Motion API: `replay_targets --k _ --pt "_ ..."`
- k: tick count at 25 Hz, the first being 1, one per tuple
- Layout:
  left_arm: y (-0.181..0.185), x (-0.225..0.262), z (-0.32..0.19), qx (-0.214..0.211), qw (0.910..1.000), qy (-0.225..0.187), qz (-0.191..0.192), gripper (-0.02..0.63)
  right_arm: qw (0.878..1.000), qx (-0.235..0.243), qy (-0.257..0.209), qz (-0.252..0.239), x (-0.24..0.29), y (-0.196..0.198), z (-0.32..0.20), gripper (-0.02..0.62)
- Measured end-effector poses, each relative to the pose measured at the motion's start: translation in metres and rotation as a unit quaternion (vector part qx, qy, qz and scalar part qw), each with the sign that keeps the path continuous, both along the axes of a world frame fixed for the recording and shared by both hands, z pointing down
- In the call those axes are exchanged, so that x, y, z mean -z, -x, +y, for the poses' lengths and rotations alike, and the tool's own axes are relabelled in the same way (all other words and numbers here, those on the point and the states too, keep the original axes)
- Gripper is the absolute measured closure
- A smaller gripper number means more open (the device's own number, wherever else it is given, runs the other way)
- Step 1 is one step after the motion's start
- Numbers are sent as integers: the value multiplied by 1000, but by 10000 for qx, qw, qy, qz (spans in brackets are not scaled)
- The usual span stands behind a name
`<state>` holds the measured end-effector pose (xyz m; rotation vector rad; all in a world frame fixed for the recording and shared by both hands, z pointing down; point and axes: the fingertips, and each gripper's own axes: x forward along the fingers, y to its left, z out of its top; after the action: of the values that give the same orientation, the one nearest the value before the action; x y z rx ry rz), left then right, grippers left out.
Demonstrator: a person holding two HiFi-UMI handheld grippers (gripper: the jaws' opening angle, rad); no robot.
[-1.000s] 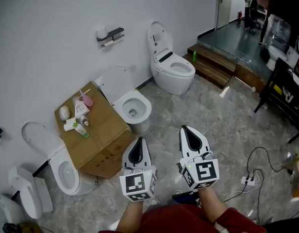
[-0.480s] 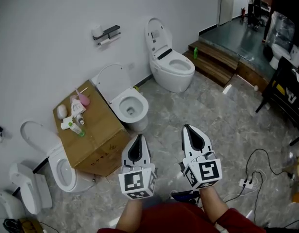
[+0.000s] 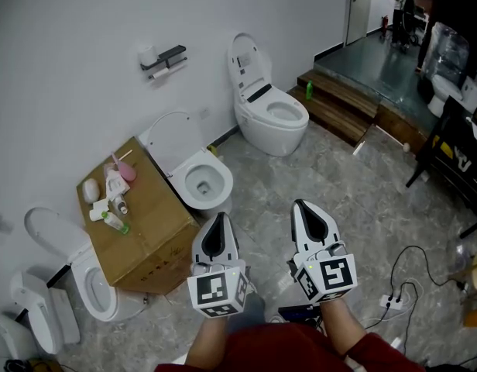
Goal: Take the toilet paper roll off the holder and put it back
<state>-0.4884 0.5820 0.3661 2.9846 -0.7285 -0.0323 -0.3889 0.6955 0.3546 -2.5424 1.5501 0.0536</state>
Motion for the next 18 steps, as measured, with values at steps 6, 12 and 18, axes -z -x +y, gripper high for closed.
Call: replay_targets --k 6,12,18 --pt "-33 7 -67 -39 9999 -95 14 591 9999 -62 7 149 10 -29 -67 577" --pt "-62 12 -139 -187 9998 -16 89 591 9996 -117 35 268 20 -54 -141 577" --pt "-87 9 -192 -263 9996 -24 82 591 9992 -148 162 324 17 -74 -198 577"
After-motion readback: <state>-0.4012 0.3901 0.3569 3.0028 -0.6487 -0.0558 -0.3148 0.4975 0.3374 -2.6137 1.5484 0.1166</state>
